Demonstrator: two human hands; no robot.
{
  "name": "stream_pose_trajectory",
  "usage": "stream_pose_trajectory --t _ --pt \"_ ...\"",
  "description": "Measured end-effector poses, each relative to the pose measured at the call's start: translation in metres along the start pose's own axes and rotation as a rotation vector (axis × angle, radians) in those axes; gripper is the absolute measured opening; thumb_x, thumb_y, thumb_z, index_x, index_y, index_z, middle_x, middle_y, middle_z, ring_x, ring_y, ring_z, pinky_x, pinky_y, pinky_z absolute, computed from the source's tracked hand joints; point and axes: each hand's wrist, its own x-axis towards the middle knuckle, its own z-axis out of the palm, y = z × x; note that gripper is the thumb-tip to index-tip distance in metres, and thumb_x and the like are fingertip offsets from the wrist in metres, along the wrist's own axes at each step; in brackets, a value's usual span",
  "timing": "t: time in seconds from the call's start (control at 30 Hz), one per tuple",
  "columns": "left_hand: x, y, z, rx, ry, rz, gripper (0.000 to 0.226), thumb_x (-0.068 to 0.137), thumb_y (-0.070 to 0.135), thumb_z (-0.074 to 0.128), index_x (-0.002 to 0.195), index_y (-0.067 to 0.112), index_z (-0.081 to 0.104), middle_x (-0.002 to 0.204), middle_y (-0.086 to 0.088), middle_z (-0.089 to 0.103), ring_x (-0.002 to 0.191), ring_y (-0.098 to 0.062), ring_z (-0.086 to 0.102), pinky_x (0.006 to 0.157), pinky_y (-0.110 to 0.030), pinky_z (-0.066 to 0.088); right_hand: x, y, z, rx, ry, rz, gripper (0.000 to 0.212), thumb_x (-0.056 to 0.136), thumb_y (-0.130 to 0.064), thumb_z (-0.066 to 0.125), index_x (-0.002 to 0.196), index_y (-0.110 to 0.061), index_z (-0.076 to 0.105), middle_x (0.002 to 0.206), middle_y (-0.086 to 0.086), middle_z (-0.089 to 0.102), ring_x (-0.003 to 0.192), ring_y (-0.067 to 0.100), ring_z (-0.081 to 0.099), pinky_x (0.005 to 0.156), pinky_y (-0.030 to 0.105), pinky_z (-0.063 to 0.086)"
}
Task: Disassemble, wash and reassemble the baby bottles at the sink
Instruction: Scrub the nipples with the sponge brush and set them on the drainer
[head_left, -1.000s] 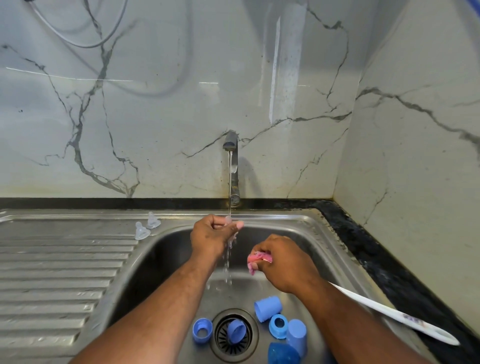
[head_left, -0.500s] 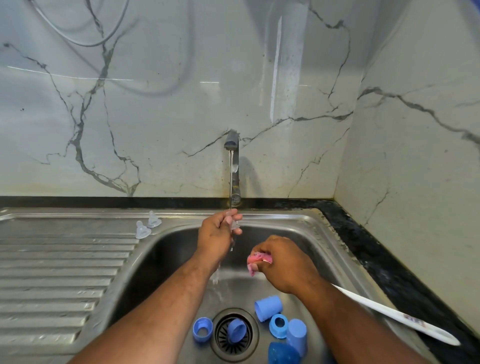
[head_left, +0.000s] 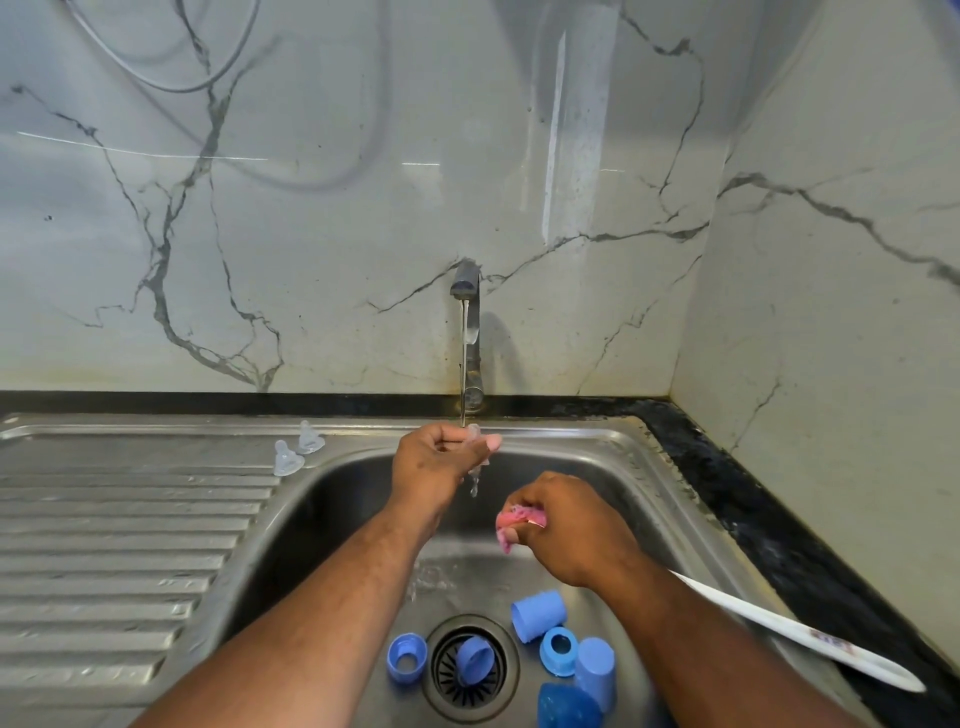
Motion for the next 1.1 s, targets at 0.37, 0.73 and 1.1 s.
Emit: stream_pose_trajectory --t 0.37,0.73,1.1 --pt "0.0032 -0.0044 -0.0001 -0.017 -0.004 0.053 0.020 0.101 0.025 0.061 0.098 0.010 0.073 0.086 -0.005 0.077 0.075 -0.015 0.069 0.064 -0.023 0.054 -0.0019 -0.0024 -0.0019 0.016 -0.018 0.007 0.006 0.083 -0.041 0.078 0.089 -0.040 0.077 0.095 -0.016 0.061 0.087 0.004 0.059 0.079 0.031 0.053" --pt "0.0028 -0.0022 -0.0002 -0.103 -0.105 0.012 0.028 0.110 0.020 0.041 0.116 0.013 0.068 0.103 -0.003 0.078 0.091 -0.014 0.075 0.071 -0.024 0.058 -0.0029 -0.0038 -0.0029 0.022 -0.020 -0.003 0.005 0.084 -0.039 0.078 0.089 -0.039 0.077 0.086 -0.019 0.059 0.082 0.002 0.058 0.077 0.029 0.053" --pt "0.0057 -0.0006 -0.0025 -0.148 -0.035 0.094 0.017 0.088 0.008 0.075 0.104 0.012 0.077 0.099 0.003 0.079 0.099 -0.005 0.072 0.090 -0.019 0.056 -0.0041 -0.0059 -0.0041 0.034 -0.043 -0.004 0.007 0.086 -0.036 0.077 0.093 -0.036 0.078 0.085 -0.018 0.058 0.081 0.002 0.056 0.076 0.027 0.050"
